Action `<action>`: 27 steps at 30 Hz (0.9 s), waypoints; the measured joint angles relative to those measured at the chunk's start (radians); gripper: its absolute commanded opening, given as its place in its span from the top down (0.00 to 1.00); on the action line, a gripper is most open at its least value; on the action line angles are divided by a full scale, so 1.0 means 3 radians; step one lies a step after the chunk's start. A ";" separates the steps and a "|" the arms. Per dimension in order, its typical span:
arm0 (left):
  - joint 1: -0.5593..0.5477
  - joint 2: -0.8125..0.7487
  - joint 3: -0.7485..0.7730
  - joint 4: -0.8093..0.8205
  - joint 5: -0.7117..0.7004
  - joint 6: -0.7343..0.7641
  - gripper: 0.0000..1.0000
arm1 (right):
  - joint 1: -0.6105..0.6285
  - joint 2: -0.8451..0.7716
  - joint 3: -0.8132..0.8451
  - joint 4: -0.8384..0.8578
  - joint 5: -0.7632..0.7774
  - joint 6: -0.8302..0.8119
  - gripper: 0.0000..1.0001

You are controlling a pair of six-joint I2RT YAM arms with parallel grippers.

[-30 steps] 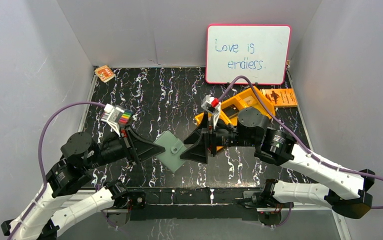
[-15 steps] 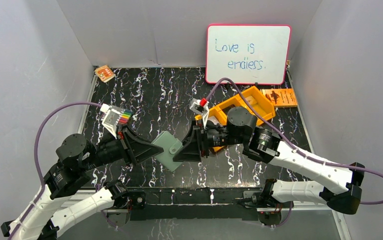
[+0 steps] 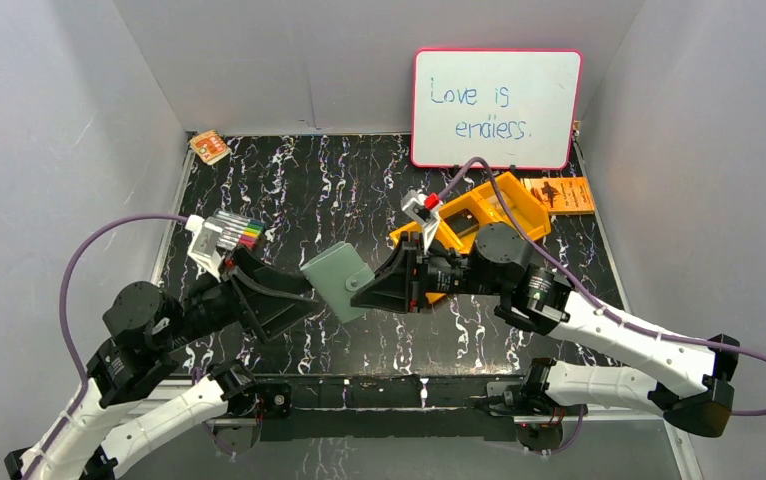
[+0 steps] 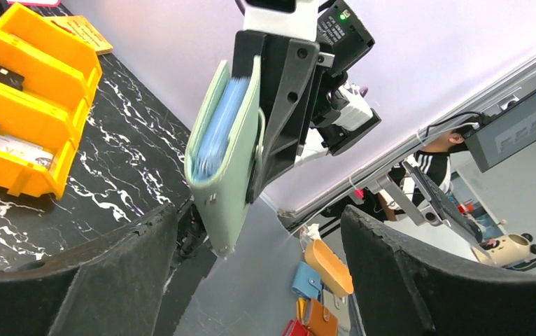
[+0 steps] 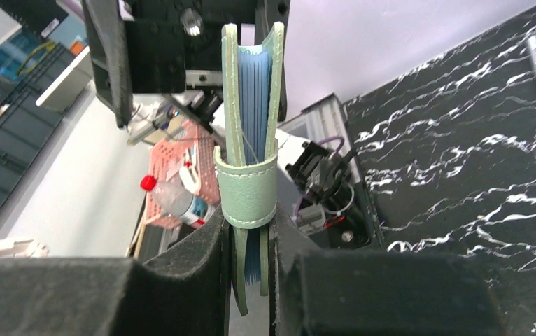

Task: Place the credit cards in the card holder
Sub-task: Place the card holder at the center of the board.

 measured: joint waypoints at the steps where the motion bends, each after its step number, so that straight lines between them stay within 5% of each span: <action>1: 0.0000 -0.0033 -0.0064 0.0046 -0.0001 -0.0039 0.16 | 0.0000 -0.0029 -0.0039 0.0069 0.0064 0.0000 1.00; 9: 0.0000 0.0102 -0.0350 0.0418 0.0001 -0.0212 0.21 | 0.0000 -0.0075 -0.0270 0.0600 0.0333 0.0043 1.00; 14: 0.0000 0.0212 -0.0360 0.0612 -0.0045 -0.0228 0.40 | 0.0000 -0.0013 -0.0287 0.0800 0.0346 0.0106 1.00; 22: 0.0000 0.0169 -0.0432 0.0807 -0.0113 -0.0220 0.42 | 0.0000 -0.0011 -0.0413 0.0989 0.0350 0.0211 1.00; 27: 0.0000 0.0155 -0.0544 0.0985 -0.0144 -0.0240 0.59 | 0.0000 -0.0009 -0.0472 0.1101 0.0345 0.0270 1.00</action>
